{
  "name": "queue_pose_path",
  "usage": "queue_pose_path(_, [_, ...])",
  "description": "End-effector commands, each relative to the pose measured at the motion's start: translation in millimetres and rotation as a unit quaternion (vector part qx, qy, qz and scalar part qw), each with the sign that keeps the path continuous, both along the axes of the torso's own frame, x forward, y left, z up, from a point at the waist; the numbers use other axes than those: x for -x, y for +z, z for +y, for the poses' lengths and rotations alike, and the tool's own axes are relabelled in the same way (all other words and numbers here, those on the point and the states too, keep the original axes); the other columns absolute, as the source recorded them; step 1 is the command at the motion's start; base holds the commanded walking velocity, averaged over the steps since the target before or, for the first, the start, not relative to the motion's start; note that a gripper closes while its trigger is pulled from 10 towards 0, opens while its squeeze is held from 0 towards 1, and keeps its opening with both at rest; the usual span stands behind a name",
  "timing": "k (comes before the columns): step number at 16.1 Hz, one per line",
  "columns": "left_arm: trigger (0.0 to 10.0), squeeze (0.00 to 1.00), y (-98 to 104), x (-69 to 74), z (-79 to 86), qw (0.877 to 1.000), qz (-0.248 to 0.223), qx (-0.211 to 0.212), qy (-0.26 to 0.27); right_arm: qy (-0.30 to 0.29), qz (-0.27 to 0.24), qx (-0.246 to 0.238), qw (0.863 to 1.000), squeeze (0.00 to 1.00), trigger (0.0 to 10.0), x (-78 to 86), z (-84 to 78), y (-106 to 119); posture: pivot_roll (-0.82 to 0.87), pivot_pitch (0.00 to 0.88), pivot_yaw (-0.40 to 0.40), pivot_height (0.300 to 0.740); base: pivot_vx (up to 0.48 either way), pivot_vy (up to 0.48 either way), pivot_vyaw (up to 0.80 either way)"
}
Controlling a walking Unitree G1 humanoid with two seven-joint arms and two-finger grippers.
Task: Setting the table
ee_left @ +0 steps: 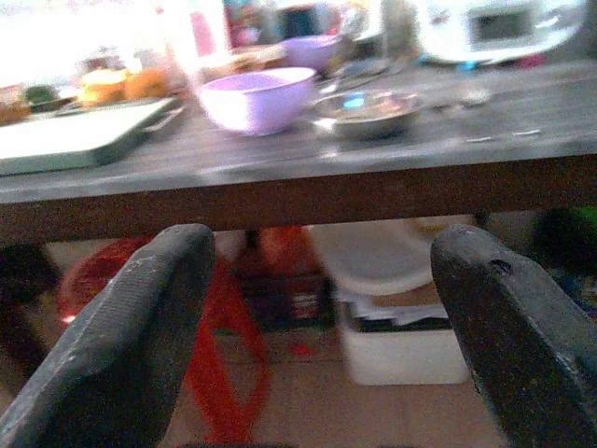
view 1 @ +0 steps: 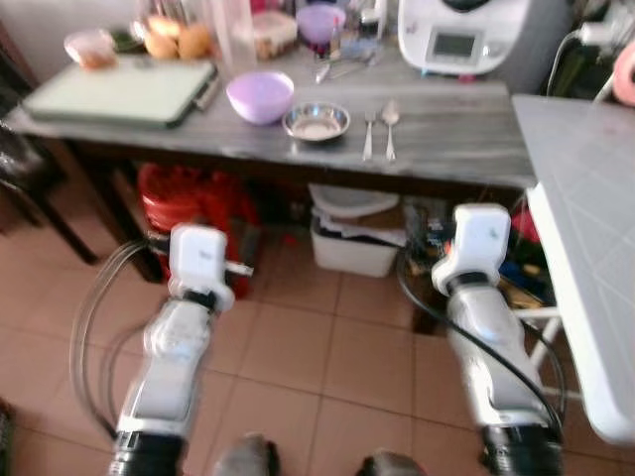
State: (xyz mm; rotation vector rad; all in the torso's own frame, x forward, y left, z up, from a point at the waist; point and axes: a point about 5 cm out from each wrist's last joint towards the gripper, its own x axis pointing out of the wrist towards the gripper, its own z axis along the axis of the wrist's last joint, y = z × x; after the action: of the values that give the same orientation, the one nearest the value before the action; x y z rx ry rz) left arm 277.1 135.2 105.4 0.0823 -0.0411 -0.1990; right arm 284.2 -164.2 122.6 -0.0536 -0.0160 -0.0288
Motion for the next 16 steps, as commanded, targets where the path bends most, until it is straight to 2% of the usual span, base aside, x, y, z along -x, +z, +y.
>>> queue_pose_path(1, [10.0, 0.00, 5.0, -1.4, 4.7, 1.000, -0.011, -0.008, 0.000, -0.012, -0.010, -0.018, 1.000, 0.00, 10.0, -1.5, 0.7, 4.3, -0.04, 0.000, 0.010, 0.740, 0.000, 0.000, 0.00])
queue_pose_path(4, [10.0, 0.00, 7.6, -1.4, 4.6, 1.000, -0.019, 0.000, -0.004, -0.010, -0.006, -0.008, 1.000, 0.00, 10.0, -2.4, 0.0, 4.2, -0.03, 0.000, 0.010, 0.740, 0.000, 0.000, 0.00])
queue_pose_path(7, [10.0, 0.00, 8.2, 0.3, 3.2, 0.999, -0.011, 0.012, -0.028, 0.008, -0.015, -0.035, 0.999, 0.00, 10.0, -1.0, 2.1, 6.7, -0.03, 0.000, 0.011, 0.740, 0.000, 0.000, 0.00])
queue_pose_path(10, [10.0, 0.00, 8.4, 0.8, 1.4, 0.999, -0.010, 0.016, -0.037, 0.006, -0.007, -0.038, 0.999, 0.00, 10.0, -0.8, 2.6, 4.7, -0.03, 0.000, 0.010, 0.740, 0.000, 0.000, 0.00])
queue_pose_path(13, [10.0, 0.00, 8.3, 1.5, 0.4, 0.999, -0.007, 0.021, -0.045, 0.007, -0.006, -0.039, 0.999, 0.00, 10.0, -1.0, 2.0, 4.3, -0.03, 0.000, 0.011, 0.740, 0.000, 0.000, -0.48])
queue_pose_path(16, [10.0, 0.00, 8.2, 1.7, 0.0, 0.999, -0.005, 0.024, -0.049, 0.010, -0.009, -0.035, 0.999, 0.00, 10.0, -2.2, 2.2, 5.3, -0.03, 0.000, 0.009, 0.740, 0.000, -0.304, 0.00])
